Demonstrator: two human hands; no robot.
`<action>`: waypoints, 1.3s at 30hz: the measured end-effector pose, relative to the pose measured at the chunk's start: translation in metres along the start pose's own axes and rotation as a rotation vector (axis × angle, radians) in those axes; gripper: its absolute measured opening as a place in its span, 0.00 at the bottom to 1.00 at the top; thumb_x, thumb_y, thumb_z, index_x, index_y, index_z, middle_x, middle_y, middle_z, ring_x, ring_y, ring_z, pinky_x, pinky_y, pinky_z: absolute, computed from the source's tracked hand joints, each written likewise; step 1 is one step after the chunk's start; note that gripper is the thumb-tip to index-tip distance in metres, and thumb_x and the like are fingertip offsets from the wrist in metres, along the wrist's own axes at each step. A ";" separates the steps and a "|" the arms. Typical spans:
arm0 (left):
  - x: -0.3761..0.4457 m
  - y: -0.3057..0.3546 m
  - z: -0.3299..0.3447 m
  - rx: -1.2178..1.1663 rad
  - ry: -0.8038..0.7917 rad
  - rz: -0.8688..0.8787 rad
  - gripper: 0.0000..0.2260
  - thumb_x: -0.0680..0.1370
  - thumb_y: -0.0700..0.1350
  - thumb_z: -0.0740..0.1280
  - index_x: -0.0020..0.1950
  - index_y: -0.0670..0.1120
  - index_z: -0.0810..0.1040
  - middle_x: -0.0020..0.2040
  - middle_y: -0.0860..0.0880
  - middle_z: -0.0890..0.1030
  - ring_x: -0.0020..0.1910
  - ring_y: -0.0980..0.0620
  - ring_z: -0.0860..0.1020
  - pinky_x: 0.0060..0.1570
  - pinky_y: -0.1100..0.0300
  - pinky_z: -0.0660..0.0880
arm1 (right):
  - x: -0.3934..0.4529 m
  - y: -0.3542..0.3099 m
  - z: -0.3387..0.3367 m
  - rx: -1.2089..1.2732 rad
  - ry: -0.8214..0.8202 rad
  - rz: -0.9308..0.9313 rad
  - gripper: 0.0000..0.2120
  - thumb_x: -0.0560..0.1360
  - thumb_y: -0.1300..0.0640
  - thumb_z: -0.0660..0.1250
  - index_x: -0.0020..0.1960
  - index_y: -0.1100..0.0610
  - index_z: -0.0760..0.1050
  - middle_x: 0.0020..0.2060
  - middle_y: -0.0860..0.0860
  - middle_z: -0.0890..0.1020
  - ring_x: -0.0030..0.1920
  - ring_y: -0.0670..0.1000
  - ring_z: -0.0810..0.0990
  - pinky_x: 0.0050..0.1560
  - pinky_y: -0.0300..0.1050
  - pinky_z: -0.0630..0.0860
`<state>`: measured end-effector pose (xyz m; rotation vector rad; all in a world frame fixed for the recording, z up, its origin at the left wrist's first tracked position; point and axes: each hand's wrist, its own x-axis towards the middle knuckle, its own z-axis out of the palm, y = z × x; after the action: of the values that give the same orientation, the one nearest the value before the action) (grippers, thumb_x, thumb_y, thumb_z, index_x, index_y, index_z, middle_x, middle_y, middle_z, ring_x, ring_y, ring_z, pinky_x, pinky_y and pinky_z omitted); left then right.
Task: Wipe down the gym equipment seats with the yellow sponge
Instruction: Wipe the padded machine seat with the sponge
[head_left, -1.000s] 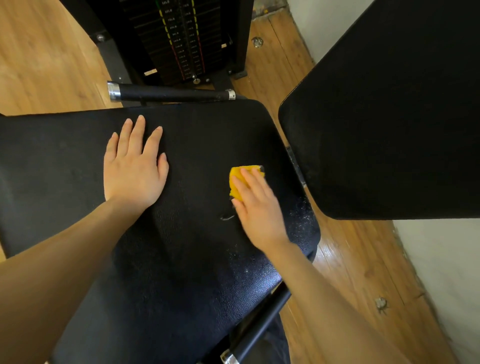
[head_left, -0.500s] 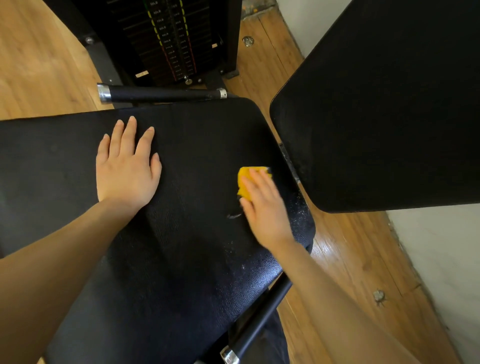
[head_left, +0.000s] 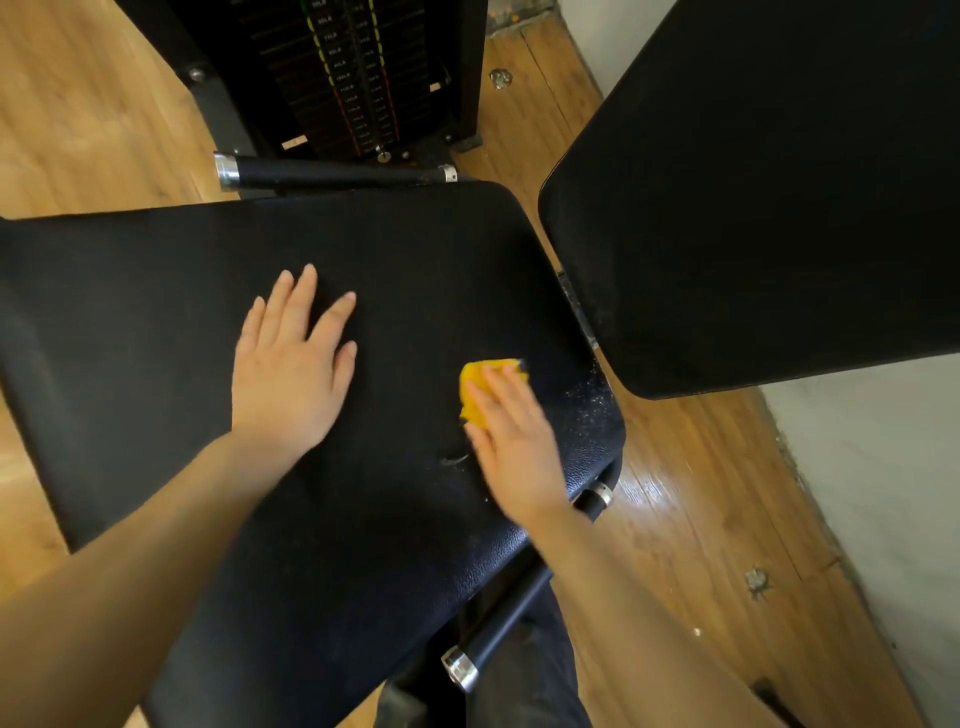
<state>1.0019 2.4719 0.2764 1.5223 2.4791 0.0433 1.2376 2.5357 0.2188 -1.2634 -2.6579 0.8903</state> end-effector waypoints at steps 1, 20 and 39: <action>-0.012 0.002 0.003 -0.010 -0.002 -0.005 0.21 0.81 0.49 0.58 0.74 0.49 0.65 0.77 0.42 0.57 0.77 0.43 0.52 0.75 0.46 0.50 | 0.007 0.012 -0.006 0.013 0.028 0.080 0.22 0.79 0.52 0.58 0.73 0.55 0.66 0.73 0.51 0.65 0.75 0.52 0.57 0.75 0.48 0.55; -0.078 0.027 0.036 0.099 -0.027 -0.063 0.23 0.81 0.52 0.57 0.76 0.50 0.62 0.78 0.43 0.56 0.77 0.43 0.52 0.75 0.47 0.51 | 0.013 0.040 -0.032 0.022 0.021 0.328 0.24 0.81 0.52 0.57 0.76 0.53 0.57 0.76 0.49 0.59 0.76 0.50 0.52 0.75 0.50 0.55; -0.079 0.032 0.036 0.178 0.014 -0.065 0.25 0.80 0.55 0.49 0.76 0.50 0.61 0.78 0.43 0.57 0.77 0.43 0.52 0.75 0.51 0.46 | -0.013 0.039 -0.024 -0.030 0.019 0.279 0.24 0.82 0.54 0.53 0.77 0.55 0.53 0.77 0.51 0.55 0.77 0.51 0.49 0.76 0.46 0.51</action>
<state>1.0712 2.4137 0.2605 1.5101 2.6021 -0.1830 1.2804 2.5569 0.2208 -1.6709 -2.5280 0.8649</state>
